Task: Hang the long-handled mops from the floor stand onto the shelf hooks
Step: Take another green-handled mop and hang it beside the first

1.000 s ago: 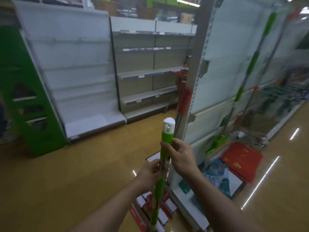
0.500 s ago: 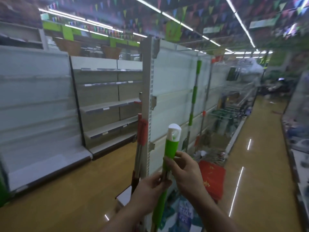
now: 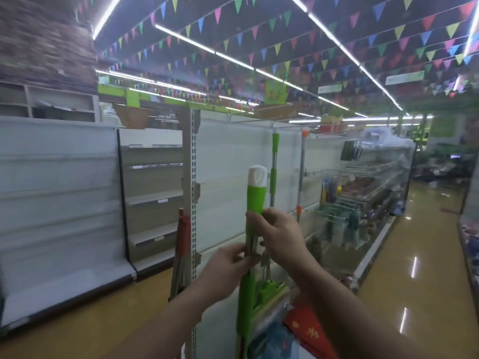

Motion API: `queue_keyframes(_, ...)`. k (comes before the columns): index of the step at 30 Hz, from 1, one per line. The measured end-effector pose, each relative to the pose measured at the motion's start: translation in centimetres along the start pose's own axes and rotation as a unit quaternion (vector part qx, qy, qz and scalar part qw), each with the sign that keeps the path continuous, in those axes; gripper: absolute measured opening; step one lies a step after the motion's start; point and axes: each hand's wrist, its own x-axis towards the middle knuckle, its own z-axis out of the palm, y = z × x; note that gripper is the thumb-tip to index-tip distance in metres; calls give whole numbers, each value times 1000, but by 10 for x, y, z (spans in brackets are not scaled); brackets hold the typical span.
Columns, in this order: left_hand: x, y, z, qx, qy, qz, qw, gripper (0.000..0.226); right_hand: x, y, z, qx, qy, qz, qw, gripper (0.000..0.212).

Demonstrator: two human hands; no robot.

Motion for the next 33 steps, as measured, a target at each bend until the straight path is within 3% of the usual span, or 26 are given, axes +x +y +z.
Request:
queue_keyframes(7,22,23,72,1,62,-11,998,10,17,3,-66,-46,10,-3,999,24)
queue_keyframes(13,53,19,126,-47,48,8,998,39,25,19,-120,-68,18,6,998,33)
queue_keyframes(25,163,-20,201,-80,1,43,996,8,113,99,-180,-80,65,17,995,32)
queue_keyframes(33,263,-50,218,-104,-28,56,993,58,205,162,-198,-62,68,32,995,26)
